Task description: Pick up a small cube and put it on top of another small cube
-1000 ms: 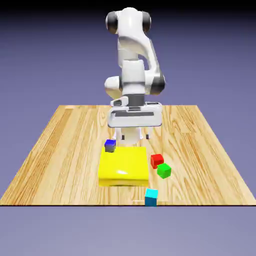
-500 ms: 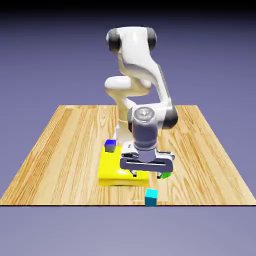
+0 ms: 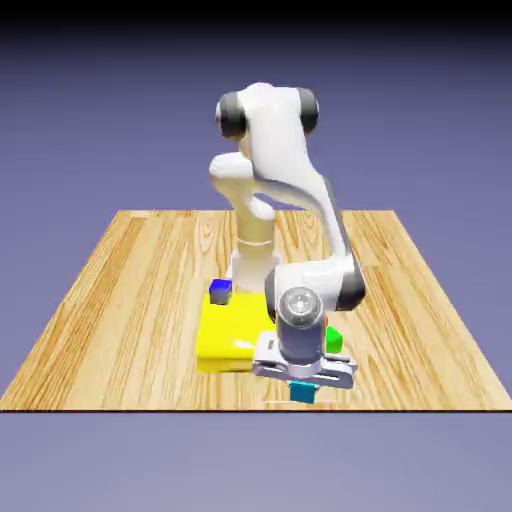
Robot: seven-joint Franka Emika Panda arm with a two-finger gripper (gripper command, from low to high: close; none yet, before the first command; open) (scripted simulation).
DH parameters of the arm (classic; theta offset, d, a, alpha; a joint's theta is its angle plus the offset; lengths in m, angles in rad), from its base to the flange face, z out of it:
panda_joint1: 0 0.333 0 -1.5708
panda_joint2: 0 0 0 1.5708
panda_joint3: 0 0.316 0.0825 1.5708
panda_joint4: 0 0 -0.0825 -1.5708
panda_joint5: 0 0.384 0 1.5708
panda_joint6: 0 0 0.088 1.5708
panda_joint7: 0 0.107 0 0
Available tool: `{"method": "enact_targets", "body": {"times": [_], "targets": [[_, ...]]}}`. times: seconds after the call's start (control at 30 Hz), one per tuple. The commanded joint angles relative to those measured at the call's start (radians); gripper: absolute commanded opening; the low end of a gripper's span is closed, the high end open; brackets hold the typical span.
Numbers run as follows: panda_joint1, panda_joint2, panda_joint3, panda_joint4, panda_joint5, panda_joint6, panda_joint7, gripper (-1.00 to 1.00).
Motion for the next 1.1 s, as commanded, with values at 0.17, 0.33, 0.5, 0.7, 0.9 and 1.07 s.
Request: {"method": "enact_targets", "body": {"times": [0.17, 0.33, 0.5, 0.7, 0.9, 1.07], "targets": [[0.023, -0.177, 0.084, -0.217, -0.037, 0.037, -0.101, -1.0], [0.042, -0.324, 0.154, -0.399, -0.066, 0.069, -0.186, -1.0], [0.061, -0.472, 0.224, -0.58, -0.094, 0.1, -0.271, -1.0], [0.084, -0.649, 0.308, -0.797, -0.128, 0.138, -0.373, -1.0], [0.093, -0.514, 0.278, -0.848, -0.211, 0.312, -0.312, -1.0], [0.093, -0.512, 0.278, -0.848, -0.212, 0.314, -0.311, 1.0]]}}
